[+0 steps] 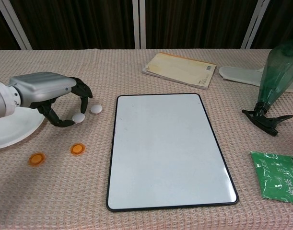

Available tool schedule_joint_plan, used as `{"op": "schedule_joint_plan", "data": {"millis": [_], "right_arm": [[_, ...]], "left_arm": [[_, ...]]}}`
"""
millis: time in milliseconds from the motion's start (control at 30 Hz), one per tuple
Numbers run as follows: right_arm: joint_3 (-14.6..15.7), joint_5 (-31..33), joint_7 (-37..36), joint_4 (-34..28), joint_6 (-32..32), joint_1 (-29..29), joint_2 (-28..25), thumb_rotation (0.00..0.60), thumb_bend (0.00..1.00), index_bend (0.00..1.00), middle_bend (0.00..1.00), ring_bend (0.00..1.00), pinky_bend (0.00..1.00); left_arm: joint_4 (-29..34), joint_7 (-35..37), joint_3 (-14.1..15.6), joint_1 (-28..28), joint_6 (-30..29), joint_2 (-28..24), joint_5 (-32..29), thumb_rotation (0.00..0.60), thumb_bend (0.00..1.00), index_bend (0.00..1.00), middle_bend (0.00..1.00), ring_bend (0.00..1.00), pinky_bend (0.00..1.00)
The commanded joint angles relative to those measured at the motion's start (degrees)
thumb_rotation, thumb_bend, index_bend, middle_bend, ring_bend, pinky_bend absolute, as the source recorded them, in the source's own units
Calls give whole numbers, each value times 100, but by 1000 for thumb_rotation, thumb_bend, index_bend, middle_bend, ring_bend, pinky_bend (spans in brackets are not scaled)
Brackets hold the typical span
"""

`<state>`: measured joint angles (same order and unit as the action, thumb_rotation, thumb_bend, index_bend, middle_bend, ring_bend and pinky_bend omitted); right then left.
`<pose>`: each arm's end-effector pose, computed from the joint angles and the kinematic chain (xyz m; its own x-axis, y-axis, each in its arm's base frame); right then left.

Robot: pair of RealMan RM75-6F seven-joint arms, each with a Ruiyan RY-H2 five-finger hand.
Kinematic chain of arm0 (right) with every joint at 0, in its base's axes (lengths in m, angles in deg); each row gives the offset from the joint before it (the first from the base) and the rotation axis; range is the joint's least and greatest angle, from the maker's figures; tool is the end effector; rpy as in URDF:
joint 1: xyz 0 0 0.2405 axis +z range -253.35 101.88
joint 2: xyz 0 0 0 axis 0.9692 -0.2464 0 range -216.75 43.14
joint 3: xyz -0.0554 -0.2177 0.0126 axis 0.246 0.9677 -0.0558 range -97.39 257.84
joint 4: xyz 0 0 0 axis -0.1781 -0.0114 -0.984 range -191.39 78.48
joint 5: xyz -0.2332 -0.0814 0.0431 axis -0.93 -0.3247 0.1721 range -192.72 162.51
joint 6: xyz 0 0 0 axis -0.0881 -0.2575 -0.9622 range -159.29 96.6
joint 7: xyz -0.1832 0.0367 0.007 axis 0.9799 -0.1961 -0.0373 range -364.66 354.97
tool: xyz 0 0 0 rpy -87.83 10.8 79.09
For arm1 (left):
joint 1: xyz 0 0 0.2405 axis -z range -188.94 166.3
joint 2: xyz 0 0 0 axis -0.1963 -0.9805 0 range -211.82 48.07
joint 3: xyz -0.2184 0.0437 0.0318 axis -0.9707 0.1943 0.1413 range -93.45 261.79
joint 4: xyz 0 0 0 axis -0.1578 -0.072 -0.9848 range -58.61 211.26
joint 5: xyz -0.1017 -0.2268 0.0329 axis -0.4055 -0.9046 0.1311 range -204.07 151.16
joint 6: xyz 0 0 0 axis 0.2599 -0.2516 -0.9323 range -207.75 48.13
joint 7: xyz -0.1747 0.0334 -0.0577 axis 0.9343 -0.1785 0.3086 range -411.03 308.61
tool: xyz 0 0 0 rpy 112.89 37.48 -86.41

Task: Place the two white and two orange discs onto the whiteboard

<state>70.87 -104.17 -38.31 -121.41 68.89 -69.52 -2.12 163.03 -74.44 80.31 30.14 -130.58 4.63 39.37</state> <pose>-0.3085 -0.2481 0.1076 -0.0958 0.3052 0.9474 -0.9767 -0.2125 -0.0303 -0.1411 0.3334 -0.0955 0.5814 0.3440 0.7373 0.7875 -0.4655 -0.4038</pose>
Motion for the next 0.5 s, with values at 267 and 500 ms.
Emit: {"op": "schedule_joint_plan", "data": {"millis": [267,500], "right_arm": [[8,-20,51,23,-49,37,48,600,607,36,5,0,0],[6,-8,54,30,-27,11,33,600,606,36,5,0,0]], "left_arm": [[276,246,-415,561,267,241,394,600,316,522,184,69,169],[-564,377,-697,1123,747,1046,135,600,316,527,184,68,169]]}}
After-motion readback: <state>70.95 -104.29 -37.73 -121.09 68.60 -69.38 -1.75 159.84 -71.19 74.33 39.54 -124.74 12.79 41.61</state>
